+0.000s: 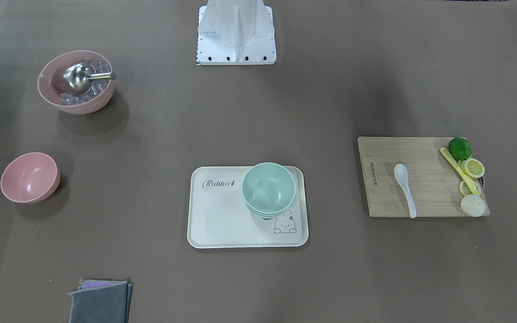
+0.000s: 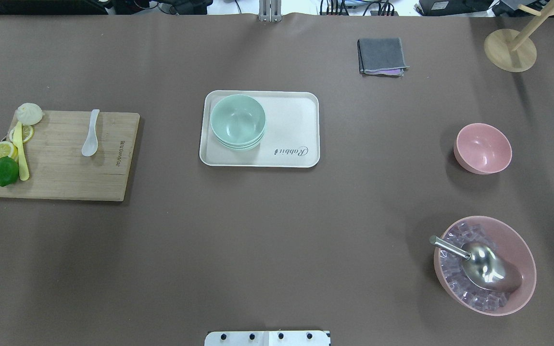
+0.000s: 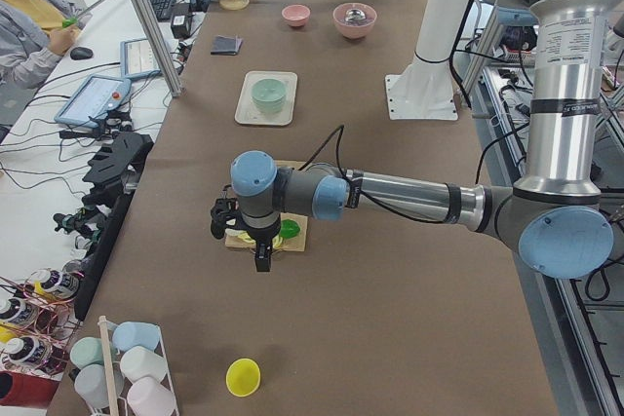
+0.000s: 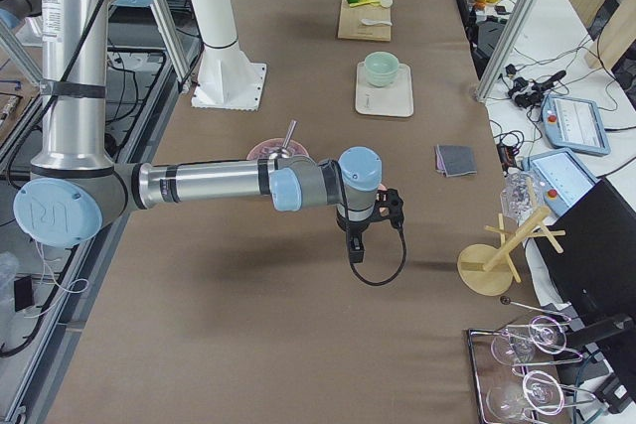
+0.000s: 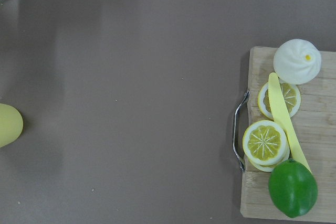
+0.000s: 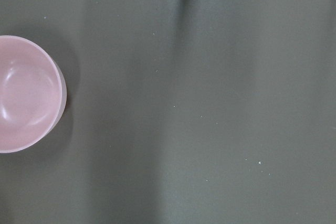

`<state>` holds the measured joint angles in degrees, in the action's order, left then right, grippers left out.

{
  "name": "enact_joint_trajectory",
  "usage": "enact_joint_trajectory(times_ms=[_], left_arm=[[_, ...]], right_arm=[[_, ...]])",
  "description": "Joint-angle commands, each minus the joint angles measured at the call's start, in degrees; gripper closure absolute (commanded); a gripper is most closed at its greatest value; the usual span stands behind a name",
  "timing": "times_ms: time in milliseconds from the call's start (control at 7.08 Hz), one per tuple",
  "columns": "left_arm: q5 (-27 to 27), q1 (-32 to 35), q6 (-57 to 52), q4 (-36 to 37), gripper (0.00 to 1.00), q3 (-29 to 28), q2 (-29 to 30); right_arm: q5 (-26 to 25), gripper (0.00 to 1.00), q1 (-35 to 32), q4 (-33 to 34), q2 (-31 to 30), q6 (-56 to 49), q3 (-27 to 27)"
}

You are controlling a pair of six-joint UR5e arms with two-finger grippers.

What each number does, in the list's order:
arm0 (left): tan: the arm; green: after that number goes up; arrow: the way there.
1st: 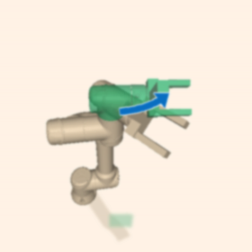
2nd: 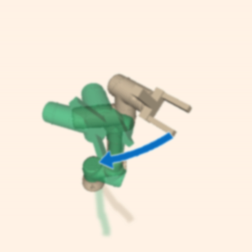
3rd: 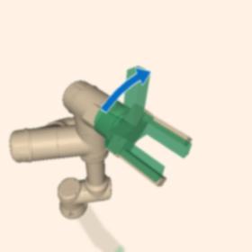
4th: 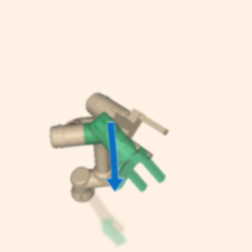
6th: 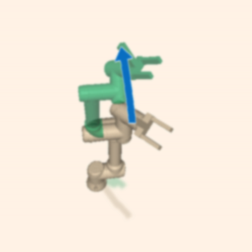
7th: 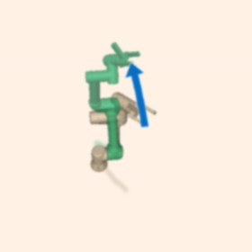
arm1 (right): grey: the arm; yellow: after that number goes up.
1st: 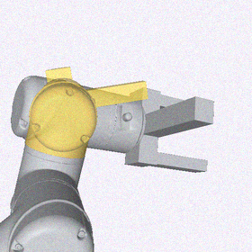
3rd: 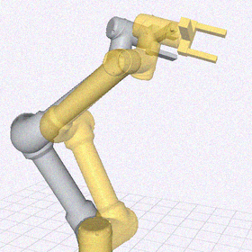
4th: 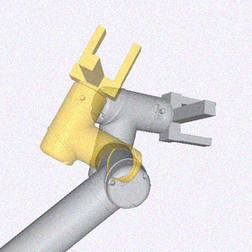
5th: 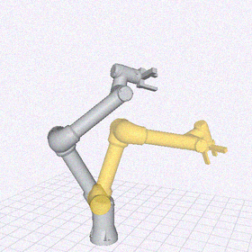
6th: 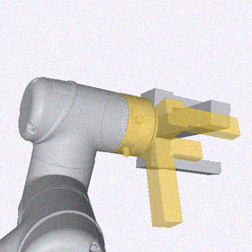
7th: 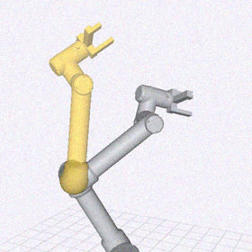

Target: Stack pink bowl on green and place spoon

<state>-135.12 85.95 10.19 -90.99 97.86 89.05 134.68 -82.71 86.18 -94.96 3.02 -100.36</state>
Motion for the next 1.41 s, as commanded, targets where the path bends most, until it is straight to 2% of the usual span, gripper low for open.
enact_joint_trajectory(times_ms=[0,1272], left_arm=[[-0.05,0.00,0.09,0.03,0.02,0.31,-0.02],[-0.32,-0.35,0.53,-1.29,0.02,0.67,0.16]], right_arm=[[-0.03,0.00,0.00,-0.05,-0.05,-0.03,0.43],[0.23,0.00,0.09,-0.84,0.03,0.05,1.48]])
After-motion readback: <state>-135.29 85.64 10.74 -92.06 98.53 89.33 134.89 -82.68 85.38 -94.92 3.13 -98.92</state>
